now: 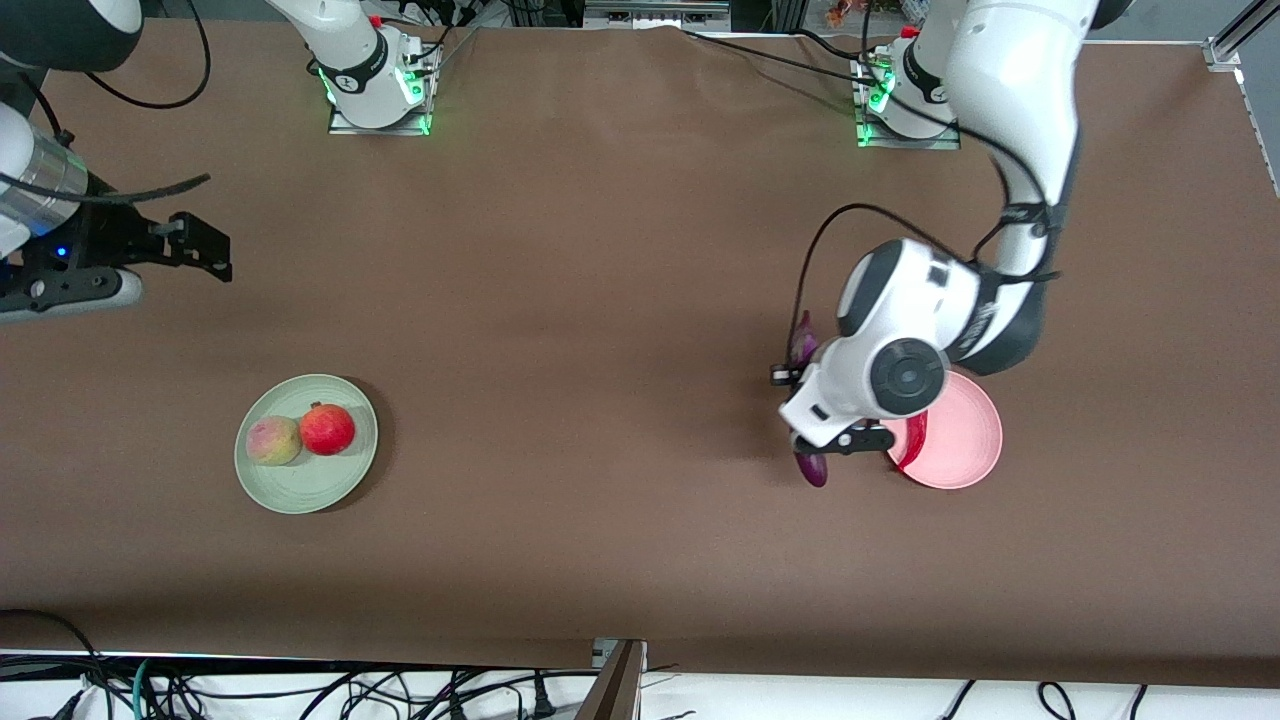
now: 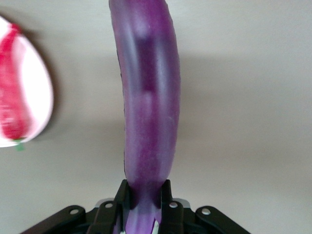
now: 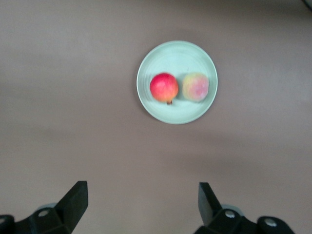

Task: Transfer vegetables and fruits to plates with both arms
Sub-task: 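Carry the eggplant to the pink plate while the right gripper withdraws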

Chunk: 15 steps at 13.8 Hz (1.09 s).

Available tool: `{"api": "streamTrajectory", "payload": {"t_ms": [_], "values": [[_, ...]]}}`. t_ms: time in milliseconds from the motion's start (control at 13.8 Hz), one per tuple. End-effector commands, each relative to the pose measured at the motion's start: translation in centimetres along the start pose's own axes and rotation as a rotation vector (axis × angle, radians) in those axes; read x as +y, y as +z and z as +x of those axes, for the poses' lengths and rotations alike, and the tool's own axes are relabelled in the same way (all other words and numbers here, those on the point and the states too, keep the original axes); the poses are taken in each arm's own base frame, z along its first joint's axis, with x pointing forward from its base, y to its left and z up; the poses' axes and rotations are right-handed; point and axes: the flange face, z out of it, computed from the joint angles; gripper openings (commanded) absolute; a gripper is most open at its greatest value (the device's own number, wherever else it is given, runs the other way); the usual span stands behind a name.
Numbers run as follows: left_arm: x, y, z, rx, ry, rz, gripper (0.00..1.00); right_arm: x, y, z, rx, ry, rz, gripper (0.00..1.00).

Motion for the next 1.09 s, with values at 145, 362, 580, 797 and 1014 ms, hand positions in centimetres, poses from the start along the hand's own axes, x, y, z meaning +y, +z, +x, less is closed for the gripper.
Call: {"api": "streamTrajectory", "payload": {"t_ms": [145, 362, 580, 797, 1014], "values": [[-11.8, 1.6, 0.2, -0.059, 0.149, 0.004, 0.0, -0.2, 0.0, -1.9, -0.021, -0.003, -0.015, 1.0], [-18.1, 3.3, 1.6, -0.04, 0.241, -0.032, 0.0, -0.5, 0.3, -1.2, -0.023, -0.004, -0.009, 1.0], [-23.4, 5.6, 3.8, 0.002, 0.307, -0.058, 0.0, 0.1, 0.5, -0.7, -0.025, 0.006, -0.004, 1.0], [-24.5, 6.4, 4.5, 0.019, 0.306, -0.06, 0.0, 0.3, 0.7, -0.7, -0.034, 0.01, -0.006, 1.0], [-24.2, 7.9, 5.5, 0.04, 0.302, -0.069, 0.0, 0.3, 0.6, -0.7, -0.035, 0.006, -0.014, 1.0]]}}
